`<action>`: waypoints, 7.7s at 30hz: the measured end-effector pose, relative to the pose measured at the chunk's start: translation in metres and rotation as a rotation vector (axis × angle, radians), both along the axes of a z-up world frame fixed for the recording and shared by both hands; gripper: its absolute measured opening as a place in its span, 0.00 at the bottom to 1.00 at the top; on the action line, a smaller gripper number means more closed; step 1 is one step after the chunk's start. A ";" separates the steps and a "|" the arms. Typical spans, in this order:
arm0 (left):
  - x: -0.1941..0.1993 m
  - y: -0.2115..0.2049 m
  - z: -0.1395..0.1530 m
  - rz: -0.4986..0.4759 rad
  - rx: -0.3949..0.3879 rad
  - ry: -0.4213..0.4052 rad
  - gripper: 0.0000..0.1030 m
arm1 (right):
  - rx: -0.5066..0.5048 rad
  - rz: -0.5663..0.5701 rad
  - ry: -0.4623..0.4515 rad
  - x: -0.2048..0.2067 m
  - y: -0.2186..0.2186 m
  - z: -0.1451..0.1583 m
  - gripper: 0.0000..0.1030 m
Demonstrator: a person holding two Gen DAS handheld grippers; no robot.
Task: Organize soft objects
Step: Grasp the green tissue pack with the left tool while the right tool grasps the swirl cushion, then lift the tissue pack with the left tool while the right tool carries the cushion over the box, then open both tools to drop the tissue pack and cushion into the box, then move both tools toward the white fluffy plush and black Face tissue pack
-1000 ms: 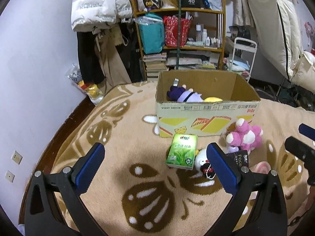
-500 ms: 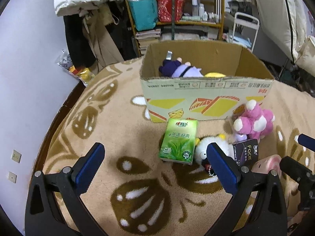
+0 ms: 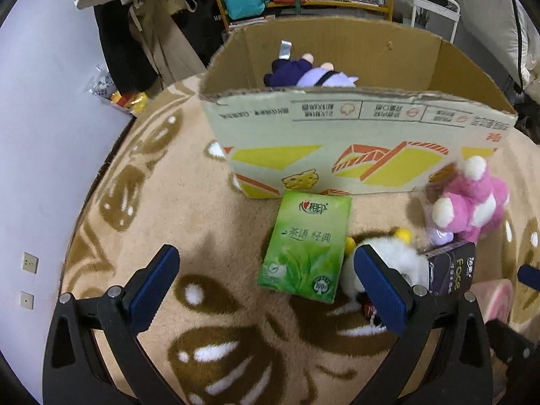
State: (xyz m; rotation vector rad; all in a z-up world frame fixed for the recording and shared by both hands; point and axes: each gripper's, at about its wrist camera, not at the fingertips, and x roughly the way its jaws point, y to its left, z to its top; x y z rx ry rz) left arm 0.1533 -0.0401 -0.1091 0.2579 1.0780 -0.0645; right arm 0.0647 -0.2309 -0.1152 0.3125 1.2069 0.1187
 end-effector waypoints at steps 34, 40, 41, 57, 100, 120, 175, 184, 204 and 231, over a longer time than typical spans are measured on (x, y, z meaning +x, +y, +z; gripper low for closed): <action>-0.027 0.021 0.011 0.086 -0.183 -0.004 0.55 | -0.046 -0.052 -0.053 -0.005 -0.013 0.010 0.43; -0.046 0.021 0.039 0.069 -0.162 -0.113 0.55 | -0.068 -0.074 -0.213 -0.012 -0.015 0.039 0.43; -0.049 0.022 0.044 0.063 -0.162 -0.130 0.55 | -0.074 -0.071 -0.248 -0.014 -0.015 0.045 0.43; -0.069 0.019 0.093 -0.001 -0.193 -0.400 0.55 | -0.132 -0.063 -0.553 0.008 -0.003 0.100 0.43; 0.020 0.054 0.062 0.048 -0.184 -0.172 0.88 | -0.148 0.022 -0.616 0.092 0.003 0.097 0.43; 0.056 0.055 -0.021 0.034 -0.158 0.125 0.77 | -0.137 0.050 -0.592 0.104 0.007 0.084 0.46; 0.030 0.009 0.085 -0.068 -0.180 -0.396 0.96 | -0.062 -0.049 -0.545 0.092 -0.020 0.089 0.89; -0.003 0.027 0.099 -0.041 -0.205 -0.365 0.96 | -0.070 -0.068 -0.535 0.059 -0.024 0.103 0.94; -0.079 0.053 0.102 -0.023 -0.203 -0.301 0.96 | -0.122 -0.079 -0.487 -0.012 -0.017 0.100 1.00; -0.059 0.037 0.068 -0.036 -0.202 -0.160 0.96 | -0.174 0.012 -0.370 -0.013 0.014 0.058 1.00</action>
